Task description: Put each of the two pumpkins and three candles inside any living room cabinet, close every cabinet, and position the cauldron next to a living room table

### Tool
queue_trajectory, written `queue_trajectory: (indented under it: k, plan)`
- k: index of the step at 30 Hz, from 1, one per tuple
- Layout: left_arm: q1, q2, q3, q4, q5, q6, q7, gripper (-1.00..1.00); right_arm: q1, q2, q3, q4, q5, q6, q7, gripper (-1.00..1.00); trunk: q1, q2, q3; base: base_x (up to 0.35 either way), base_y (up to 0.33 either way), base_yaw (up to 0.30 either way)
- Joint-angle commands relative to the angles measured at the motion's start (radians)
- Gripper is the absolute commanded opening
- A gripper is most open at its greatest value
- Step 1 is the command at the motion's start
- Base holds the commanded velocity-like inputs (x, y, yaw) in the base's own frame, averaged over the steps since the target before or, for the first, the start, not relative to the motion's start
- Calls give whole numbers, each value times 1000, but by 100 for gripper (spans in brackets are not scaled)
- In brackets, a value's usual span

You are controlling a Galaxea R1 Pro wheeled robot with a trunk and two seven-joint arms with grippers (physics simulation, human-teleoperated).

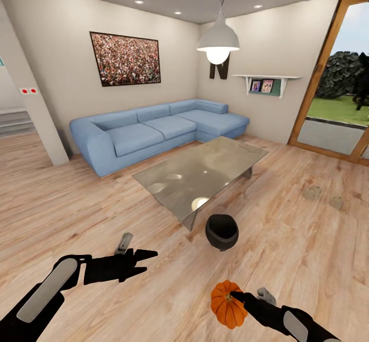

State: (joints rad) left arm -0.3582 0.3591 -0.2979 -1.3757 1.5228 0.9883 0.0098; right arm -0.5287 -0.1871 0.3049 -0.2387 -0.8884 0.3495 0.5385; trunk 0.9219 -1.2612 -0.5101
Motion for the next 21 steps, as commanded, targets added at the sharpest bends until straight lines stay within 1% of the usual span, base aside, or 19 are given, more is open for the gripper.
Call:
queue_trajectory:
  k: [1,9,15,17,21]
  plan:
    - [-1,1,-1,0,2,1,1,100,-1,-1,3,-1,-7,5,-1,-100,-4,7,2,0,0,-19]
    - [-1,1,-1,0,2,1,1,100,-1,-1,3,-1,-7,5,-2,-100,-35,63,27,0,0,-3]
    - [-1,1,-1,0,3,2,2,100,-1,-1,3,-1,-8,5,-2,-100,-35,63,27,0,0,-10]
    - [-1,1,-1,0,3,2,1,100,-1,-1,3,-1,-8,5,-2,-100,-35,63,27,0,0,-141]
    - [-1,1,-1,0,3,2,2,100,-1,-1,2,-1,-9,5,-2,-100,-35,63,27,0,0,-238]
